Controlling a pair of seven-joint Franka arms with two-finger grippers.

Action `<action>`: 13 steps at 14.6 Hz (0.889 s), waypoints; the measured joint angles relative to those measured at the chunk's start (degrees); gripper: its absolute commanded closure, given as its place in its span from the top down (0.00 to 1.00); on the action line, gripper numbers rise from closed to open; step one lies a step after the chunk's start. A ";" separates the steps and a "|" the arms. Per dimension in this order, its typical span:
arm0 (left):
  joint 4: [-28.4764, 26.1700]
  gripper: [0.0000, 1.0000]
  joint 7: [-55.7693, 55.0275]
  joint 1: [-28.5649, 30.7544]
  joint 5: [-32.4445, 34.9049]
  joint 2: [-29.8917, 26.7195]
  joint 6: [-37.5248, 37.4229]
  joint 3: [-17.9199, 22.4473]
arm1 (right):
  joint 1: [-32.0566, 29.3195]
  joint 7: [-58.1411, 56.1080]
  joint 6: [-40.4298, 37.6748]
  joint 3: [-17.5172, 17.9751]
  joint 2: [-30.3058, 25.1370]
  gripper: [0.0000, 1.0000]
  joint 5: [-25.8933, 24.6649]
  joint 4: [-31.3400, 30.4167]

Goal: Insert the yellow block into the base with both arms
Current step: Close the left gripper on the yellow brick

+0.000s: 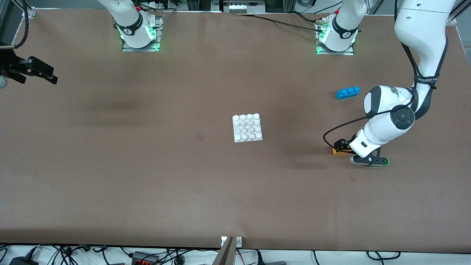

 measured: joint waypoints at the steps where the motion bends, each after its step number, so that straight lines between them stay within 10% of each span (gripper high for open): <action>1: -0.03 1.00 0.00 0.05 0.00 0.21 0.04 0.00 | 0.00 0.00 -0.10 -0.03 0.00 1.00 0.00 0.00; 13: -0.65 1.00 -3.34 0.26 0.00 3.06 2.24 0.46 | 0.07 0.00 -0.30 0.05 0.00 1.00 0.00 0.00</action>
